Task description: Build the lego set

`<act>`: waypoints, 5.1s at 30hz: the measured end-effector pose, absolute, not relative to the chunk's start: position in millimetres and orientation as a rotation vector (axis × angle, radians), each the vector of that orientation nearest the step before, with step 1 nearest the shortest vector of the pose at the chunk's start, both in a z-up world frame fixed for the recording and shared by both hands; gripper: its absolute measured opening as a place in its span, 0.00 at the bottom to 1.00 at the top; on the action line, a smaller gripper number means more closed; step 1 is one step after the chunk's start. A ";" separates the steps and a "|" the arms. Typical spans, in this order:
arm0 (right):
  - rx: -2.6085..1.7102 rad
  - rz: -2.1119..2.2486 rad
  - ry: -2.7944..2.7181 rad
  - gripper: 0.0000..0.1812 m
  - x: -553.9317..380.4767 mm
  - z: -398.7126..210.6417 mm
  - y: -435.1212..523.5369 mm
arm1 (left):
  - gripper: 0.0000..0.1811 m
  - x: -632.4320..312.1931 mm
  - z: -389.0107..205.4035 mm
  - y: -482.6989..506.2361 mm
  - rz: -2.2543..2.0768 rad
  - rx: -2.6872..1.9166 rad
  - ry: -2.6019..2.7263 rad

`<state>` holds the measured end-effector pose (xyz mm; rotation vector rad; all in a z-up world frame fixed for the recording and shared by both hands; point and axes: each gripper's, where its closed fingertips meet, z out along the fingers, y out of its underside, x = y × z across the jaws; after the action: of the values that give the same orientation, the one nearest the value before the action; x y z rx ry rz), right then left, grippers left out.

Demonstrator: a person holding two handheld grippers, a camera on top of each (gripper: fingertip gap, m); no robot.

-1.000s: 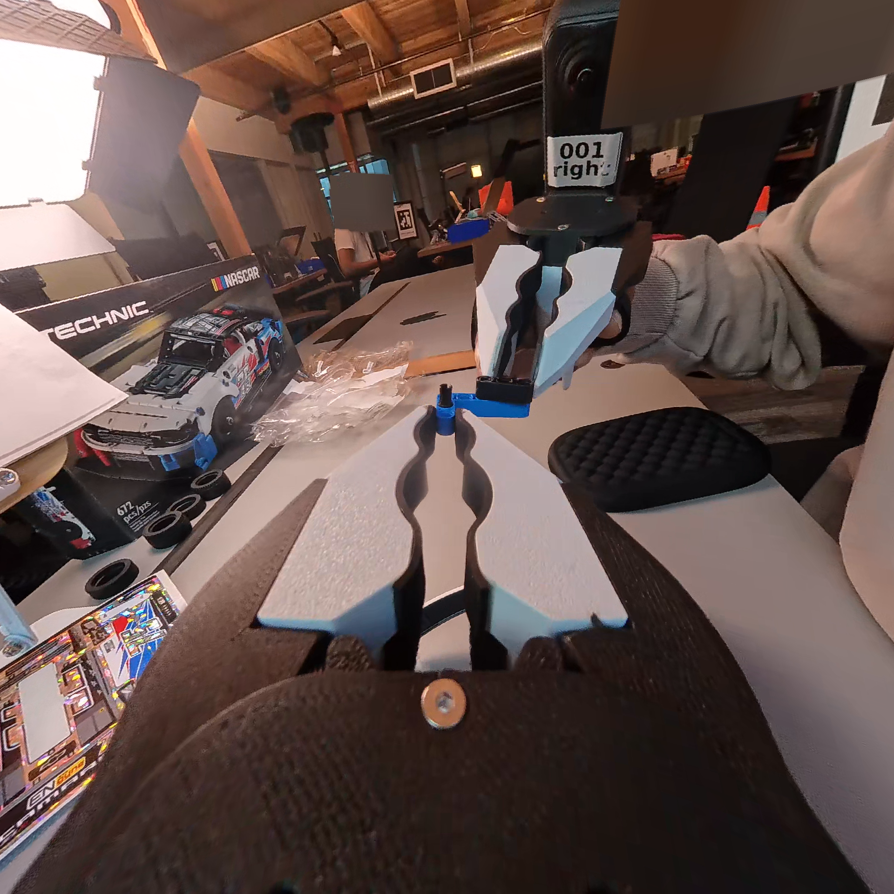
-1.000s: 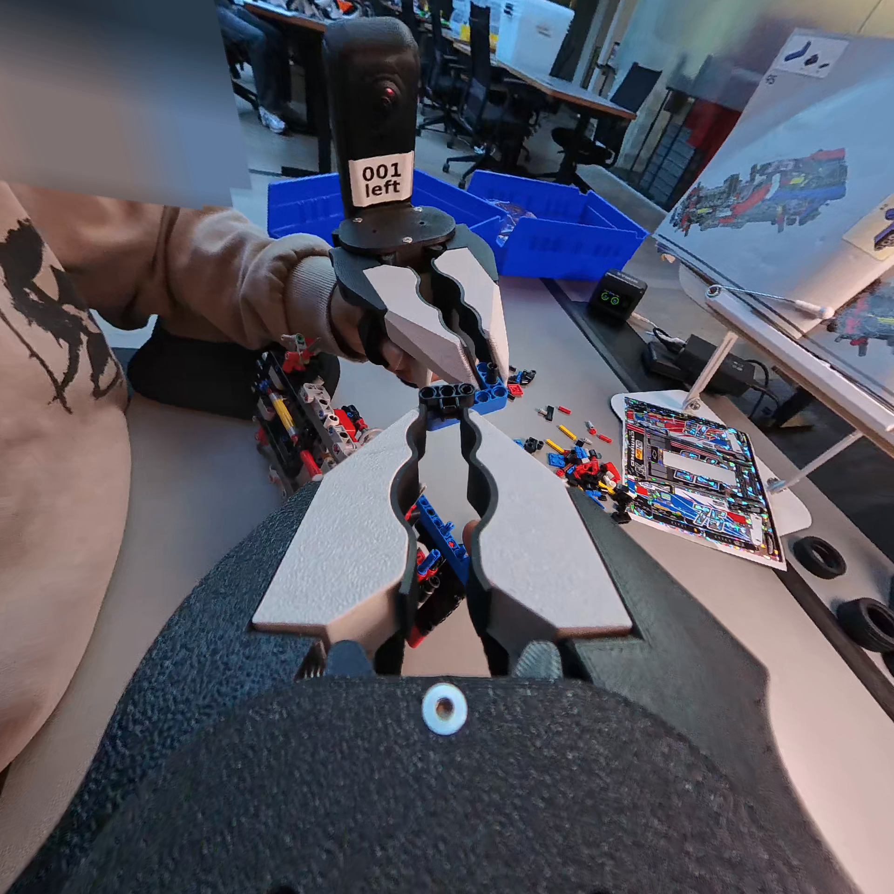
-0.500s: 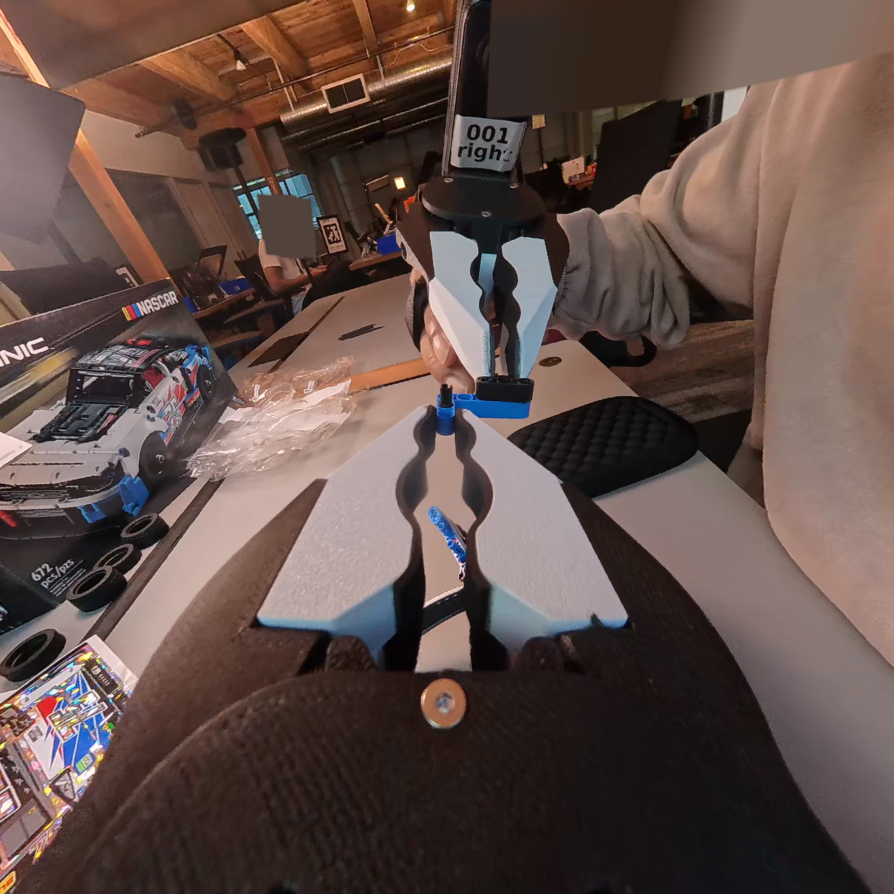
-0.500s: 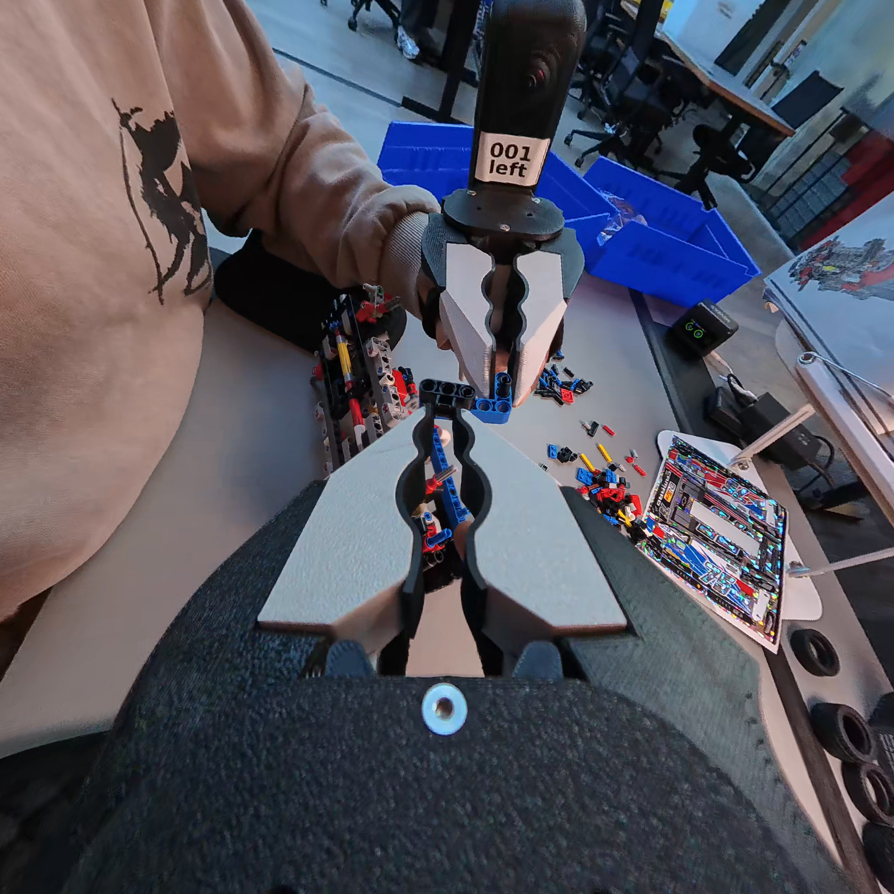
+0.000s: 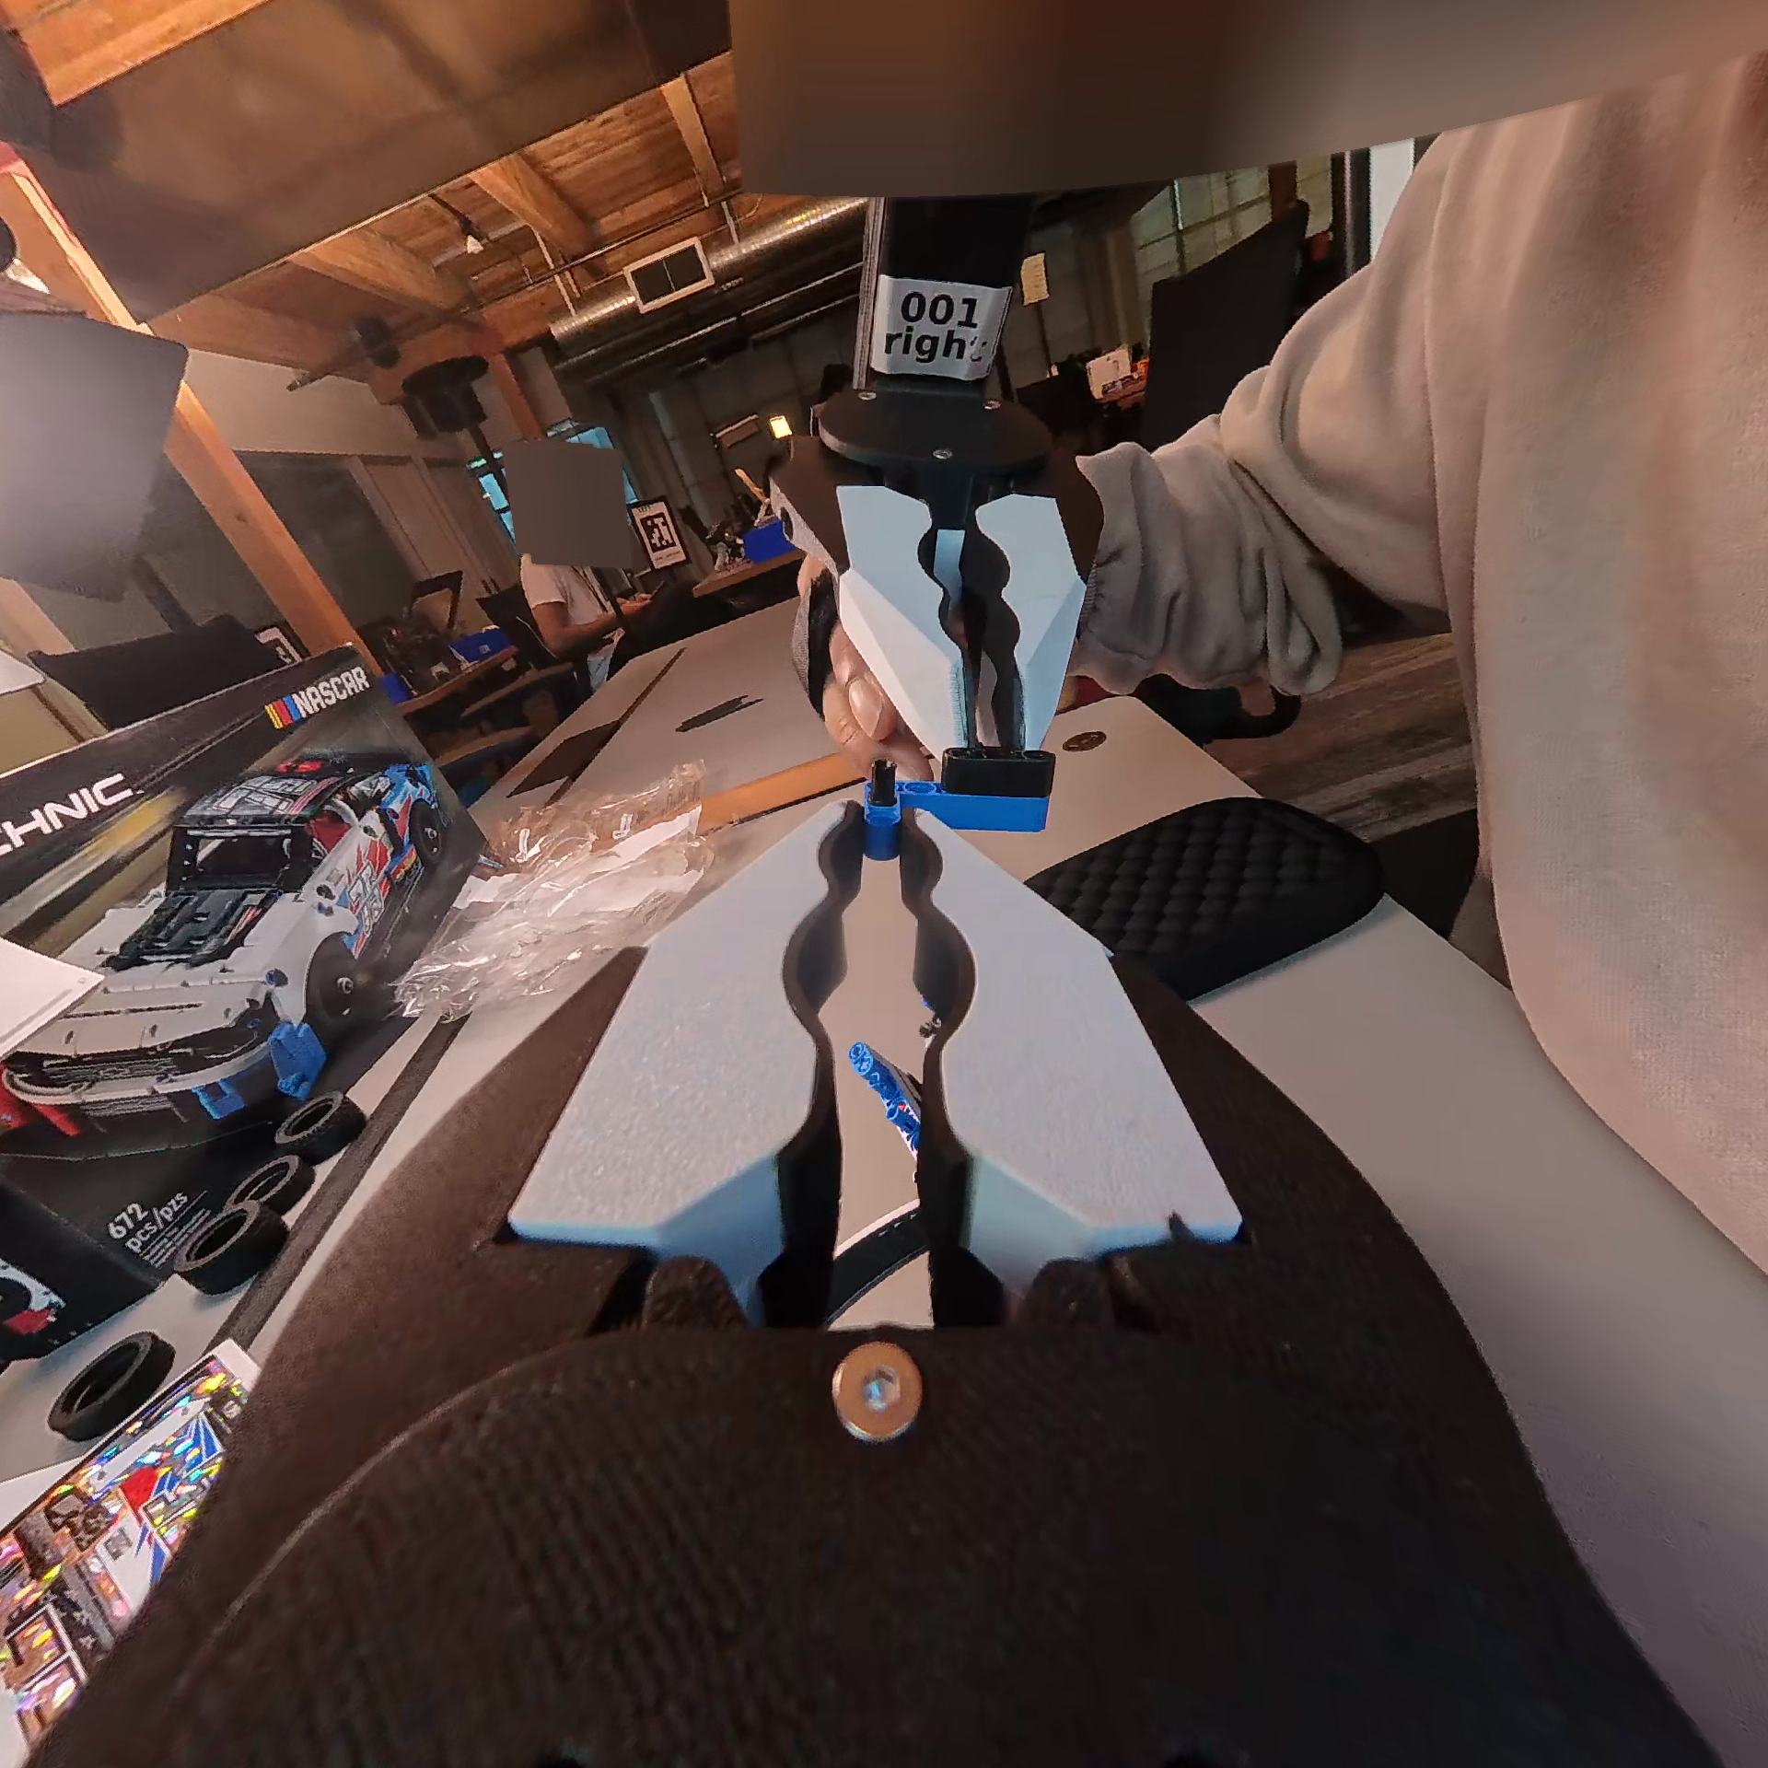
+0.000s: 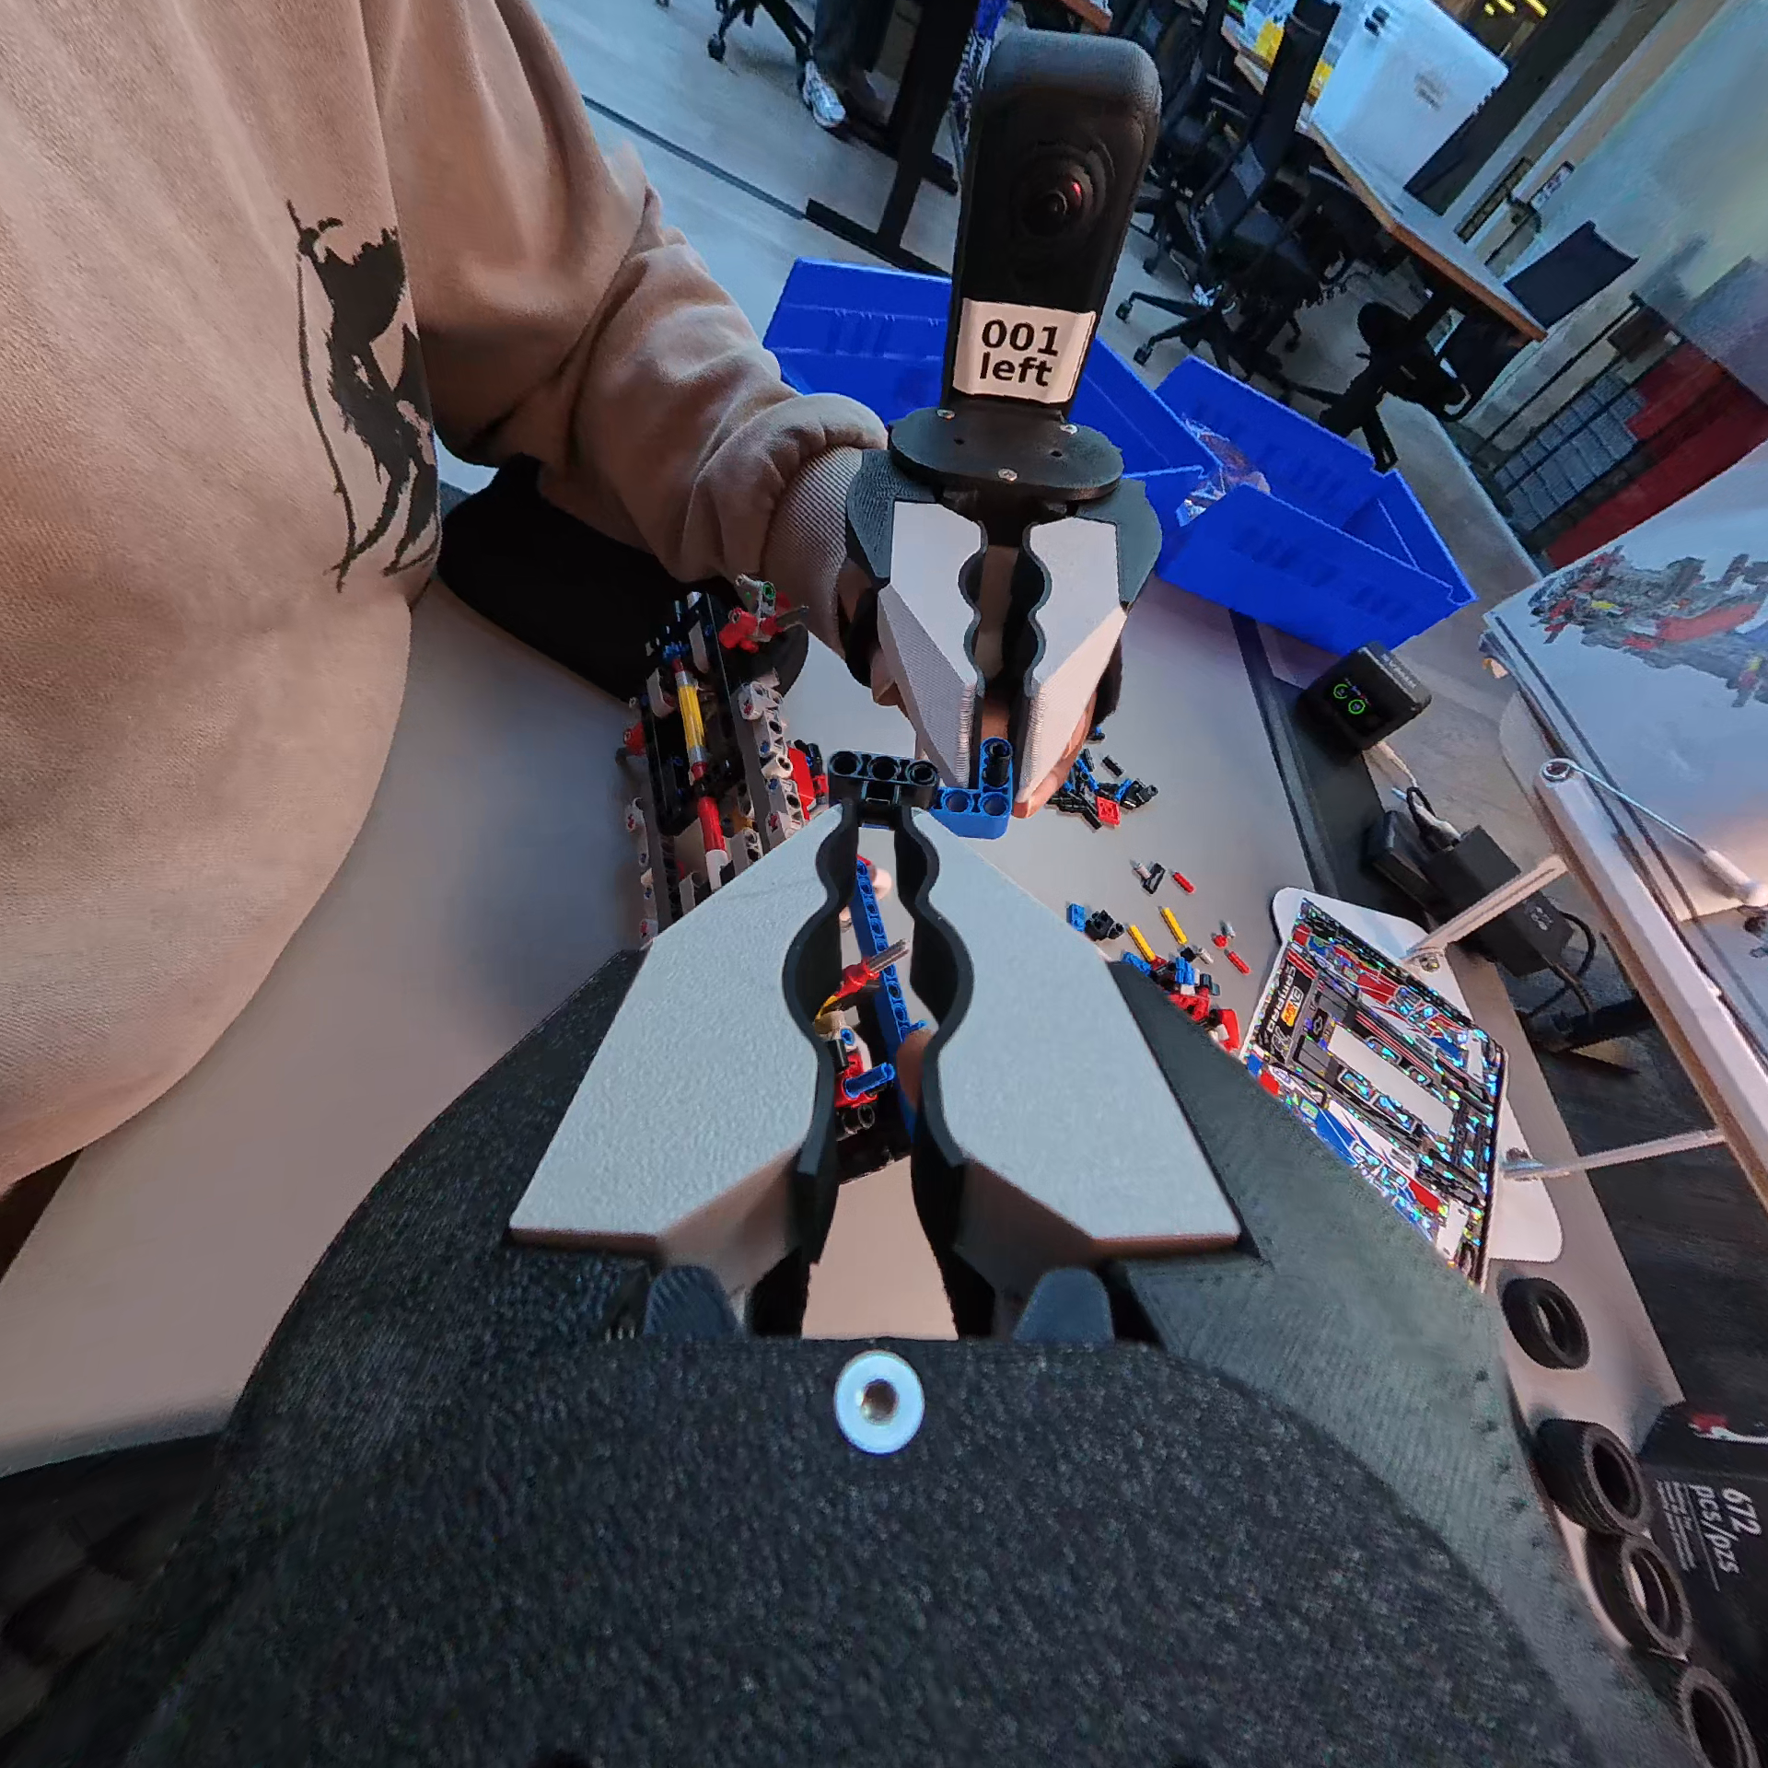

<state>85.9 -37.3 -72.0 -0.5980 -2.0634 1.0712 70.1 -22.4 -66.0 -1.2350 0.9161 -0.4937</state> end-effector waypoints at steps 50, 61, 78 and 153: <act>-0.969 0.968 -1.736 0.12 72.2 -92.6 19.7 | 0.03 57.1 -111.2 37.9 -0.828 -1.774 0.381; -1.011 1.032 -1.756 0.11 70.2 -104.5 25.6 | 0.03 53.0 -120.6 40.7 -0.807 -1.777 0.394; -1.159 1.497 -1.736 0.04 69.5 -100.8 25.3 | 0.03 52.9 -108.7 35.6 -0.799 -1.668 0.434; -1.262 1.462 -2.427 0.03 86.5 -148.0 16.7 | 0.03 71.2 -163.9 16.3 -0.992 -2.155 0.833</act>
<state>86.5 16.7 -148.0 -1.2621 -2.4272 1.4618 71.2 16.3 -163.9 -2.1551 0.8332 -0.9923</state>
